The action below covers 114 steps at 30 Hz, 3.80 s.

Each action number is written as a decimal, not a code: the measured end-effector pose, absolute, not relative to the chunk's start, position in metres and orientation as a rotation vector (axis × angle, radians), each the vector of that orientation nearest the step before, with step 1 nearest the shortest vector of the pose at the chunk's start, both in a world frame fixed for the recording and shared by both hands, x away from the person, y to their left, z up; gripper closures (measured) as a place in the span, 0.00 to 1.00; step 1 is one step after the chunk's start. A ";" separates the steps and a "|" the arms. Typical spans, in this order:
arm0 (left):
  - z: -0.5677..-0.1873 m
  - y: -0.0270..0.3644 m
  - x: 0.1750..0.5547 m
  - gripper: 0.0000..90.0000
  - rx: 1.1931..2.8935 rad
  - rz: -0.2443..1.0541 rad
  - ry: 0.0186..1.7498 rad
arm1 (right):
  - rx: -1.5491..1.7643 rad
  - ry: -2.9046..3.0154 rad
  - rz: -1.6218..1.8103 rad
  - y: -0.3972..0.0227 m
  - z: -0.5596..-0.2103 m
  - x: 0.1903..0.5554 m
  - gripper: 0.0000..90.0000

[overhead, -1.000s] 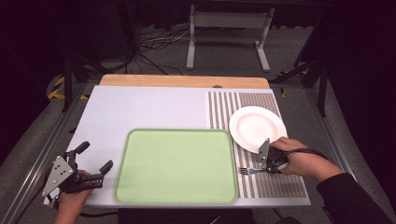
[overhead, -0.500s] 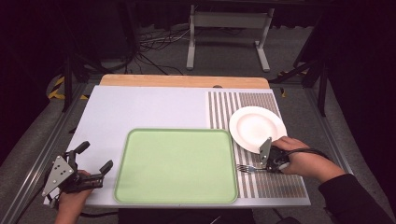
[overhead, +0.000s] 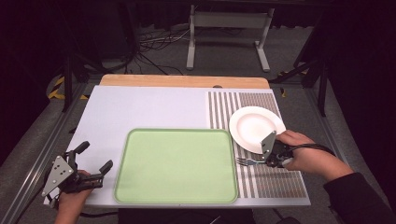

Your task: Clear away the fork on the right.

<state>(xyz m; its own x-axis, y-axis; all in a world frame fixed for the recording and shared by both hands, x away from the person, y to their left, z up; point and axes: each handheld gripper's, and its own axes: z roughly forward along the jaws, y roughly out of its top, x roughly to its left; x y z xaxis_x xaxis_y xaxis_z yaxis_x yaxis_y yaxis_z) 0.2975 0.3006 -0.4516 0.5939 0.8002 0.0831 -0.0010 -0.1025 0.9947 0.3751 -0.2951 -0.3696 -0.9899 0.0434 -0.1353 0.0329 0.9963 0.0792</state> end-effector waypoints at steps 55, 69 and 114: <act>-0.451 0.301 0.297 0.00 1.531 0.776 0.691 | 0.204 2.924 0.409 -0.176 -0.330 0.382 0.87; -0.450 0.302 0.297 0.00 1.532 0.780 0.690 | 0.820 2.858 0.577 -0.161 -0.329 0.384 0.87; -0.450 0.302 0.297 0.00 1.529 0.781 0.689 | 1.358 2.739 0.421 -0.131 -0.371 0.386 0.86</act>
<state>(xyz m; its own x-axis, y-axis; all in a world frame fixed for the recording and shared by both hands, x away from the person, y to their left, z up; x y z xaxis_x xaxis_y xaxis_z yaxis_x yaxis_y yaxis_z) 0.2967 0.3025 -0.4502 0.5955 0.7986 0.0870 -0.0134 -0.0984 0.9951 0.3864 -0.1313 -0.3710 -0.6116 0.7880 0.0708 0.7728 0.5759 0.2665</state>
